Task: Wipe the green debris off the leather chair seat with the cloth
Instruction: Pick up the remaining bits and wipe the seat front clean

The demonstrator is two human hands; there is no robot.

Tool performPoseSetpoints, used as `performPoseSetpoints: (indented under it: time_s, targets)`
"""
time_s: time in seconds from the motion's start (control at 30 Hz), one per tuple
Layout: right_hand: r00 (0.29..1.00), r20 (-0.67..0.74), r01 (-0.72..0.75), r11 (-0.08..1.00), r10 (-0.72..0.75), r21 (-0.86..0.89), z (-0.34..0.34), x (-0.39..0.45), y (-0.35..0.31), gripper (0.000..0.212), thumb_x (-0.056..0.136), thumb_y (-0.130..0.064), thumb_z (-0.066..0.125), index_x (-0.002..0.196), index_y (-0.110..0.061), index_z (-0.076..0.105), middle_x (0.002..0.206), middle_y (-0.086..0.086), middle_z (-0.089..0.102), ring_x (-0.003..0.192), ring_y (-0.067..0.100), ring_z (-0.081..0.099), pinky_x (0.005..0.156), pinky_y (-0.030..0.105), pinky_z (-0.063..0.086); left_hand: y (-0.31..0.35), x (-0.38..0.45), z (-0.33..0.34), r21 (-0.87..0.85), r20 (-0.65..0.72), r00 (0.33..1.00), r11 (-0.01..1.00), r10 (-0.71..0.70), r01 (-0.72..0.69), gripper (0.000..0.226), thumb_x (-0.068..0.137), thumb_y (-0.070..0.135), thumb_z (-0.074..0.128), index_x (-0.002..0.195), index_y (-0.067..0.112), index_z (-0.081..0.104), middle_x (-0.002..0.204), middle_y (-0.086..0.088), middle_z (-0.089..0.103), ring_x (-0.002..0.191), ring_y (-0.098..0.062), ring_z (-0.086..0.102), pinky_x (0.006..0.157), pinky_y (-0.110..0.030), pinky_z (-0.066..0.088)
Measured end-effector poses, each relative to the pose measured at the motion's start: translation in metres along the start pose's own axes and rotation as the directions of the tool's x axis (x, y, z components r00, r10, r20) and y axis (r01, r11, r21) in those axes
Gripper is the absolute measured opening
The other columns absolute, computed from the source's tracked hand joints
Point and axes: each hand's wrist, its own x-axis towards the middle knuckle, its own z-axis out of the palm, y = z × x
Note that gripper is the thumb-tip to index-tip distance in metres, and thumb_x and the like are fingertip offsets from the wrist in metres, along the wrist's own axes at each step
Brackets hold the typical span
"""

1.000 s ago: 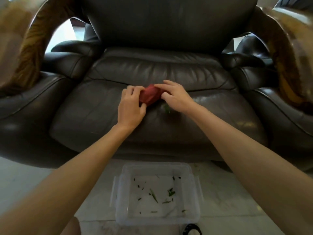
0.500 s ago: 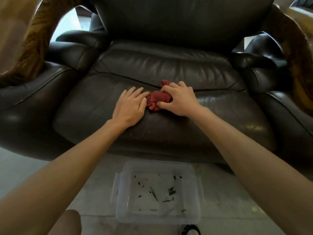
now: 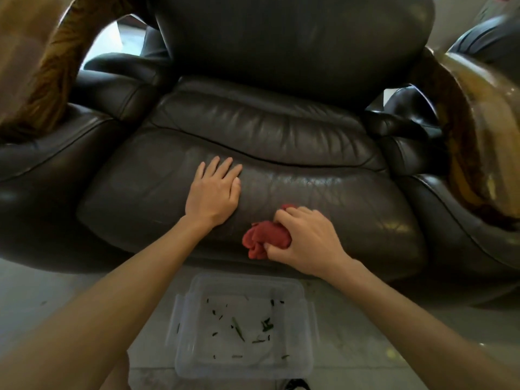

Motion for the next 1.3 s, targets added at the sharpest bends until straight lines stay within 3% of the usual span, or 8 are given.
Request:
performPoseSetpoints:
  time_s: [0.13,0.33,0.47,0.63,0.73,1.03,1.2,1.3]
  targets:
    - [0.982,-0.067,-0.168,0.978,0.177,0.122,-0.018,-0.006,0.005,0.034,0.065,-0.061,0.050,0.080,-0.032,0.041,0.057,-0.017,0.042,0.052,0.000,0.038,0.049,0.015,0.025,-0.001,-0.001,0.002,0.001,-0.044,0.999,1.000,-0.006,0.006,0.050,0.092,0.033,0.026,0.133,0.019,0.049,0.143,-0.006,0.047,0.137,-0.027,0.034,0.114,-0.044,0.020]
    - [0.859,-0.260,-0.329,0.865,0.440,0.378,-0.035,0.014,0.039,0.040,0.067,-0.062,0.051,0.080,-0.024,0.051,0.066,-0.003,0.061,0.066,0.019,0.059,0.060,0.032,0.041,-0.001,-0.002,0.004,-0.015,-0.067,0.998,1.000,-0.002,0.001,0.047,0.092,0.031,0.029,0.133,0.019,0.050,0.142,-0.006,0.048,0.136,-0.026,0.035,0.114,-0.043,0.020]
    - [0.810,-0.335,-0.422,0.876,0.480,0.234,-0.032,0.019,0.051,0.034,0.075,-0.059,0.053,0.079,-0.026,0.045,0.065,-0.003,0.052,0.064,0.024,0.054,0.059,0.030,0.032,-0.002,-0.002,0.006,-0.026,-0.085,0.996,1.000,0.001,-0.003,0.047,0.092,0.031,0.029,0.132,0.019,0.050,0.142,-0.006,0.048,0.136,-0.025,0.035,0.114,-0.042,0.020]
    - [0.959,-0.150,-0.244,0.970,0.239,-0.017,0.003,0.001,0.014,0.035,0.077,-0.057,0.054,0.080,-0.023,0.044,0.072,-0.004,0.054,0.063,0.017,0.052,0.058,0.027,0.036,-0.002,-0.002,0.006,-0.029,-0.102,0.995,1.000,-0.001,-0.002,0.046,0.092,0.030,0.031,0.131,0.018,0.052,0.140,-0.007,0.050,0.135,-0.026,0.036,0.113,-0.043,0.020]
    - [0.976,-0.137,-0.176,0.984,0.170,-0.031,0.002,-0.002,0.001,0.036,0.076,-0.058,0.052,0.082,-0.023,0.049,0.070,-0.008,0.054,0.059,0.012,0.049,0.055,0.024,0.033,-0.002,-0.002,0.006,-0.037,-0.095,0.995,0.999,-0.005,0.002,0.046,0.092,0.030,0.031,0.131,0.018,0.051,0.141,-0.006,0.049,0.136,-0.025,0.035,0.114,-0.043,0.019]
    - [0.795,-0.484,-0.456,0.886,0.366,-0.078,-0.049,0.026,0.096,0.045,0.076,-0.054,0.059,0.087,-0.011,0.051,0.083,0.020,0.060,0.074,0.035,0.056,0.064,0.040,0.041,-0.002,-0.002,0.006,-0.036,-0.080,0.997,0.999,0.003,-0.006,0.045,0.094,0.029,0.031,0.134,0.019,0.048,0.143,-0.005,0.046,0.137,-0.024,0.032,0.115,-0.042,0.018]
    - [0.823,-0.222,-0.559,0.815,0.522,-0.154,0.004,0.019,0.117,0.064,0.083,-0.056,0.051,0.123,-0.006,0.046,0.127,0.027,0.046,0.115,0.045,0.042,0.096,0.053,0.032,-0.003,-0.001,0.007,-0.034,-0.089,0.996,0.999,0.003,-0.006,0.045,0.094,0.029,0.031,0.134,0.019,0.049,0.143,-0.006,0.047,0.137,-0.025,0.033,0.115,-0.042,0.018]
    - [0.828,-0.256,-0.544,0.827,0.499,-0.144,0.029,0.010,0.116,0.065,0.086,-0.055,0.047,0.130,-0.009,0.039,0.131,0.025,0.045,0.116,0.045,0.043,0.101,0.054,0.028,-0.003,-0.001,0.007,-0.027,-0.090,0.996,1.000,0.010,-0.012,0.045,0.094,0.029,0.031,0.134,0.019,0.049,0.143,-0.005,0.047,0.137,-0.024,0.033,0.115,-0.042,0.019]
